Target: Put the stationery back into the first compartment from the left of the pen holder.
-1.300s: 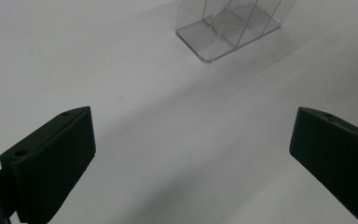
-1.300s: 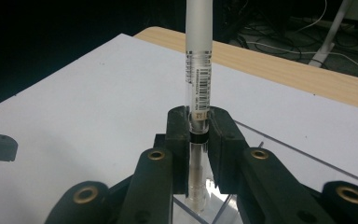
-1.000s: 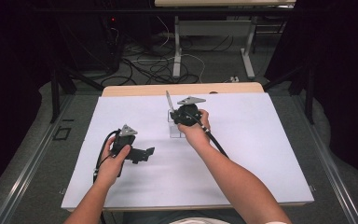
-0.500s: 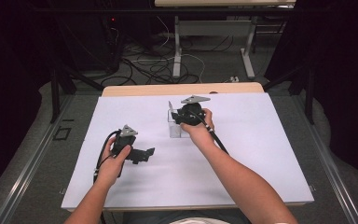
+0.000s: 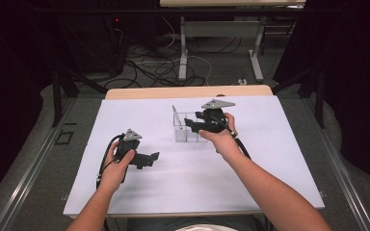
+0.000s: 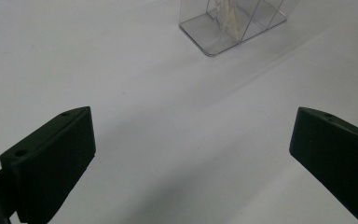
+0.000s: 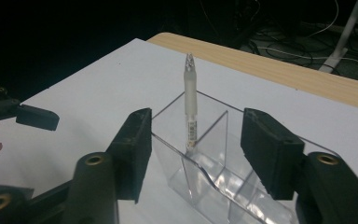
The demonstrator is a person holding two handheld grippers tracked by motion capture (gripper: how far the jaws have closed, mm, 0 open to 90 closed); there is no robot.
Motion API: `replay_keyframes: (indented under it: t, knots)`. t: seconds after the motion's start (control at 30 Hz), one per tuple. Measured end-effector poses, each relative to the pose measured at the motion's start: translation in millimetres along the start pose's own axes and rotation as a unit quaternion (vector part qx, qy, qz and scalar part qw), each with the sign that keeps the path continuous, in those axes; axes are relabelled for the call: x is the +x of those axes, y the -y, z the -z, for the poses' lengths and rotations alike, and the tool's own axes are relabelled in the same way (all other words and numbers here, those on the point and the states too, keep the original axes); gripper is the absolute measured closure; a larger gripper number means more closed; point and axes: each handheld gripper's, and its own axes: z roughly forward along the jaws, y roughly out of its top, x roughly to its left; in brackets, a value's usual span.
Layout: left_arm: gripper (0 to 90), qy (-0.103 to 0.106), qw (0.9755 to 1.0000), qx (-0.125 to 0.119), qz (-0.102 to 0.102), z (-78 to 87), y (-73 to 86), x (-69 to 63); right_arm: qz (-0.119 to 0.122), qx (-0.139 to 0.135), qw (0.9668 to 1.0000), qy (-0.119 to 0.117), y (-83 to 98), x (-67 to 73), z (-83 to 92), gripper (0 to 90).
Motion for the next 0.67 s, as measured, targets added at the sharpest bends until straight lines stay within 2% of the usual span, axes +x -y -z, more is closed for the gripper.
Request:
replay_keyframes:
  t: [0.03, 0.07, 0.1, 0.13, 0.2, 0.27, 0.3, 0.33, 0.53, 0.57, 0.67]
  knots:
    - [0.1, -0.001, 1.0000, 0.000, 0.000, -0.2, 0.1, -0.1, -0.001, -0.001, 1.0000, 0.002, 1.6, -0.9, 3.8, 39.4]
    - [0.1, -0.001, 1.0000, 0.001, 0.000, -0.4, 0.2, -0.2, 0.006, 0.003, 0.9999, 0.010, 5.3, -3.1, 10.7, 32.2]
    - [0.1, -0.001, 1.0000, 0.002, 0.000, -0.6, 0.3, -0.2, 0.006, 0.003, 0.9999, 0.010, 5.3, -3.1, 10.7, 32.2]
    - [0.1, -0.002, 1.0000, 0.003, 0.000, -0.5, 0.4, -0.4, 0.010, 0.011, 0.9998, 0.013, 9.8, -5.2, 17.3, 25.0]
    - [0.1, -0.002, 1.0000, 0.002, -0.001, -1.0, 0.5, -0.5, 0.013, 0.012, 0.9997, 0.016, 12.3, -6.4, 20.2, 22.0]
    - [0.1, -0.002, 1.0000, 0.004, 0.000, -1.0, 0.7, -0.8, 0.026, 0.017, 0.9992, 0.023, 16.7, -8.8, 26.8, 15.9]
    - [0.1, -0.002, 1.0000, 0.004, 0.000, -1.0, 0.8, -0.7, 0.043, 0.017, 0.9985, 0.028, 21.7, -10.8, 34.0, 15.2]
    - [0.1, -0.002, 1.0000, 0.005, 0.000, -1.1, 0.8, -0.5, 0.046, 0.013, 0.9983, 0.033, 24.4, -11.9, 37.8, 14.9]
    - [0.1, -0.003, 1.0000, 0.004, 0.001, -1.6, 1.5, 0.1, 0.044, 0.013, 0.9979, 0.045, 39.5, -18.5, 56.8, 7.6]
    - [0.1, -0.003, 1.0000, 0.005, 0.002, -1.7, 1.6, 0.2, 0.041, 0.023, 0.9979, 0.045, 47.5, -22.8, 63.0, 2.4]
    - [0.1, -0.003, 1.0000, 0.006, 0.003, -1.9, 1.7, 0.0, 0.038, 0.033, 0.9978, 0.043, 55.5, -27.8, 67.8, 0.0]
